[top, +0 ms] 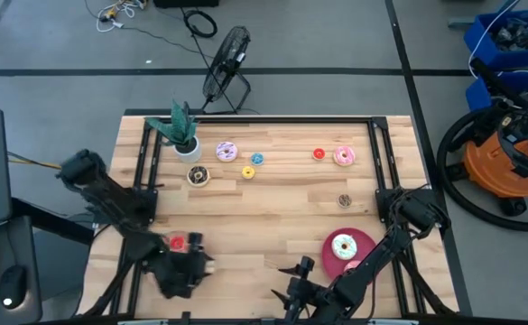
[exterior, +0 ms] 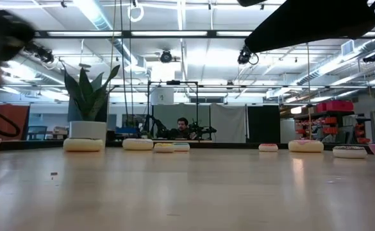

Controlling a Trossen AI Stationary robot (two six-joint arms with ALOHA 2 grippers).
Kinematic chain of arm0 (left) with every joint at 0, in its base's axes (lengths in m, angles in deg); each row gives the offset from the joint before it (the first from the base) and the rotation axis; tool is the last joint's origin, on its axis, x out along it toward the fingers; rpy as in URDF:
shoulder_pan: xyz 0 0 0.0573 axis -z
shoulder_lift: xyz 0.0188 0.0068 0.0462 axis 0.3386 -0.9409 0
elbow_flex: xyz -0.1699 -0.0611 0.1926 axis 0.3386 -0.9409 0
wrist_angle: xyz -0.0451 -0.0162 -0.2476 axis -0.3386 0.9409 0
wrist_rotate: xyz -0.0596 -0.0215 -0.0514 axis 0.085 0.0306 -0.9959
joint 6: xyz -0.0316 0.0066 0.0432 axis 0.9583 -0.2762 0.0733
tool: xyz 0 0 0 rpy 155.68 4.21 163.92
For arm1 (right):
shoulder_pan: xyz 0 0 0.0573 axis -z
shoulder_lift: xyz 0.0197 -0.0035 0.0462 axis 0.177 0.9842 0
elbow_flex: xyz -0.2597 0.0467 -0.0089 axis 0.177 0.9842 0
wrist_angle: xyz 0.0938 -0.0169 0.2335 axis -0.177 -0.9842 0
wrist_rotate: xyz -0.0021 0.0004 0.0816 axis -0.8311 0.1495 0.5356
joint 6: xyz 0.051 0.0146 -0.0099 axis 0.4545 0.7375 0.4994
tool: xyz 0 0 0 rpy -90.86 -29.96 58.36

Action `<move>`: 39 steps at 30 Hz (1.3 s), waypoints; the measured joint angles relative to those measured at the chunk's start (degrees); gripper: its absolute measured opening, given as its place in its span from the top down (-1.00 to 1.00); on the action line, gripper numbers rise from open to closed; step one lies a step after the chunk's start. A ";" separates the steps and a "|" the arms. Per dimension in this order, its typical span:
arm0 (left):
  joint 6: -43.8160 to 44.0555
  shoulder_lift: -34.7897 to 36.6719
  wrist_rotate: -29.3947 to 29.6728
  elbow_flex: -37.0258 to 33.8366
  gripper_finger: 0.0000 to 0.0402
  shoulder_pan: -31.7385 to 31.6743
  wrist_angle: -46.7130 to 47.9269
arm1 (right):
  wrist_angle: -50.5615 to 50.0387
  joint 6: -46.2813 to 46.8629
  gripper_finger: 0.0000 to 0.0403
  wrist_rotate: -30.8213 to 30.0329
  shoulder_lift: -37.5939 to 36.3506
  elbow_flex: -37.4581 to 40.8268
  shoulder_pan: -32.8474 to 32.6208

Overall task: Pick & Place donuts
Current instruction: Put the small white donut on the light pink plate

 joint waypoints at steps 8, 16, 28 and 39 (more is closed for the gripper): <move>26.98 2.84 -1.89 0.00 -0.02 13.61 18.99 | 1.98 -0.18 -0.47 0.43 0.35 0.02 1.25; 50.88 2.29 2.24 -0.97 -0.02 23.76 35.60 | 4.69 -0.20 -0.47 -0.57 1.10 0.04 1.27; 64.31 0.92 -4.92 -7.64 -0.02 25.05 37.52 | 8.10 -0.87 -0.47 -0.57 1.23 0.04 1.27; 64.13 0.94 -8.64 -7.68 -0.41 24.98 37.43 | 8.09 -1.26 -0.47 -0.55 1.23 0.04 1.27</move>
